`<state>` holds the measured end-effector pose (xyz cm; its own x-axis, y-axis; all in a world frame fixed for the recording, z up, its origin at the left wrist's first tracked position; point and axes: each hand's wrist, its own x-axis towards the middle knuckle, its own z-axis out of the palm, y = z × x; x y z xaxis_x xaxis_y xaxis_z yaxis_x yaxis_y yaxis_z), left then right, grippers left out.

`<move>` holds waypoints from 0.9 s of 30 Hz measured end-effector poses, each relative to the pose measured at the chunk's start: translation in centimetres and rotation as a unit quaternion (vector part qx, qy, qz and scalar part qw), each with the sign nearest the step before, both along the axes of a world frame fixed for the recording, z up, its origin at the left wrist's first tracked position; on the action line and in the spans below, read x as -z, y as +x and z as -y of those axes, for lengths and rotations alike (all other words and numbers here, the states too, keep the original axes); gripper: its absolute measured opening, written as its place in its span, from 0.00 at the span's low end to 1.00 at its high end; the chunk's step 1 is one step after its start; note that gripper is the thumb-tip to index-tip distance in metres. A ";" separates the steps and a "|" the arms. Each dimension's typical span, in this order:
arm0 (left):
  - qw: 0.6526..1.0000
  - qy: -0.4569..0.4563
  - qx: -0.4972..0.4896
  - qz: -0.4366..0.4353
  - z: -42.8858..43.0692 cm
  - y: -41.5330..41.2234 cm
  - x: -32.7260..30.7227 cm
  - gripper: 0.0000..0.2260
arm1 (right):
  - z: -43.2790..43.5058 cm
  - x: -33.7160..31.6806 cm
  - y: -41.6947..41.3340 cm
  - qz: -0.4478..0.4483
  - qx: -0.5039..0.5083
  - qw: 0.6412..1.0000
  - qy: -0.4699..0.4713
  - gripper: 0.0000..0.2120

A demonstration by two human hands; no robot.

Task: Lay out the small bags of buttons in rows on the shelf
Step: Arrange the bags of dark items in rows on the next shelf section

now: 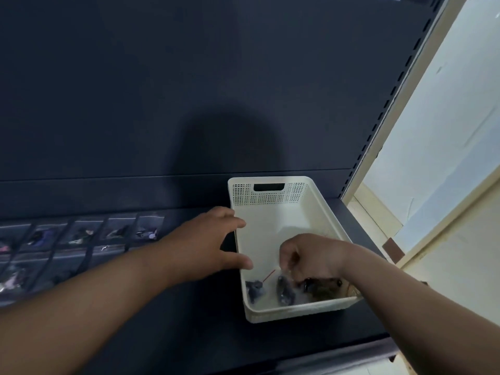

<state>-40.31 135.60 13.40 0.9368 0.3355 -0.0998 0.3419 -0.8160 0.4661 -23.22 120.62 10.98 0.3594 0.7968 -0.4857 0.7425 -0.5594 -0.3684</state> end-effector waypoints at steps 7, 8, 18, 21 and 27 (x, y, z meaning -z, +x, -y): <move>1.000 -0.010 -0.008 0.007 0.7 0.5 0.3 0.36 | -0.9 -1.6 1.4 -0.148 0.083 0.974 0.153 0.07; 1.000 -0.016 -0.010 0.011 0.9 0.6 0.3 0.36 | -0.9 -2.1 1.5 -0.173 0.098 0.964 0.175 0.06; 0.956 -0.261 -0.097 0.089 3.0 2.2 -2.1 0.31 | -1.2 -6.2 0.6 -0.331 0.149 0.885 0.292 0.07; 0.899 -0.404 -0.126 0.109 3.4 2.1 -3.0 0.08 | -1.9 -6.9 -0.9 -0.346 0.135 0.880 0.296 0.07; 0.840 -0.480 -0.205 0.148 1.8 -0.1 -3.3 0.06 | -3.7 -7.7 -3.5 -0.380 0.165 0.847 0.333 0.07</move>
